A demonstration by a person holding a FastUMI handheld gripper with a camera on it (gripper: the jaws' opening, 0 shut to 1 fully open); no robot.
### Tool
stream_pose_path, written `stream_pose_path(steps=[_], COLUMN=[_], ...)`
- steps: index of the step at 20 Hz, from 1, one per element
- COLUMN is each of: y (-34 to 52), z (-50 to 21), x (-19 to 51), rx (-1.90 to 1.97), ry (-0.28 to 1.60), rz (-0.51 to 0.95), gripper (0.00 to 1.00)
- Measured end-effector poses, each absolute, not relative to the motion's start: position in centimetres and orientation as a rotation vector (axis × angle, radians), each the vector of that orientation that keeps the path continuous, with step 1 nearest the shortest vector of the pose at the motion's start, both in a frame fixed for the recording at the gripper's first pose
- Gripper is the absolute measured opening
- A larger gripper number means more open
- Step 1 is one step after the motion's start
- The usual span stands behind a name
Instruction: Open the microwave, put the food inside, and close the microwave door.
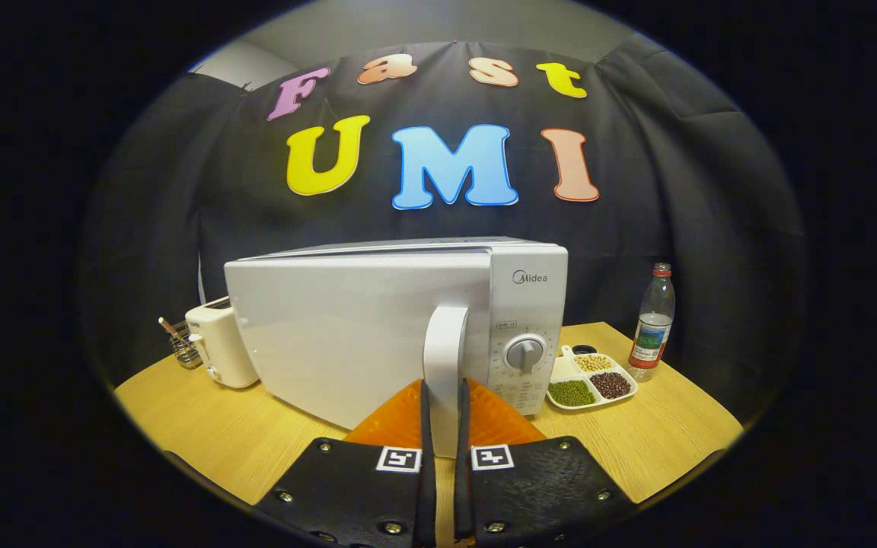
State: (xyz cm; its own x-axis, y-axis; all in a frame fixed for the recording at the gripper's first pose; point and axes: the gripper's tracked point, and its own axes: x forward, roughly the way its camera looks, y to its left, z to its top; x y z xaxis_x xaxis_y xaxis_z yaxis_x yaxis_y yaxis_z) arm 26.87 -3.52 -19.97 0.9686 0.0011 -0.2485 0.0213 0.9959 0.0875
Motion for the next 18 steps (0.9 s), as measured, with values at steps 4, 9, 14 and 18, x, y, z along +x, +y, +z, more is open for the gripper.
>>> stream_pose_path(steps=[4, 9, 14, 18], y=[-0.3, 5.0, 13.1, 19.0], z=[-19.5, -19.1, -18.5, -17.9], x=[21.7, 17.2, 13.0, 11.1], rx=[0.157, 0.204, 0.217, 0.182], ry=[0.261, 0.276, 0.281, 0.265], rz=[0.104, 0.225, 0.392, 0.455], gripper=[0.09, 0.08, 0.08, 0.08])
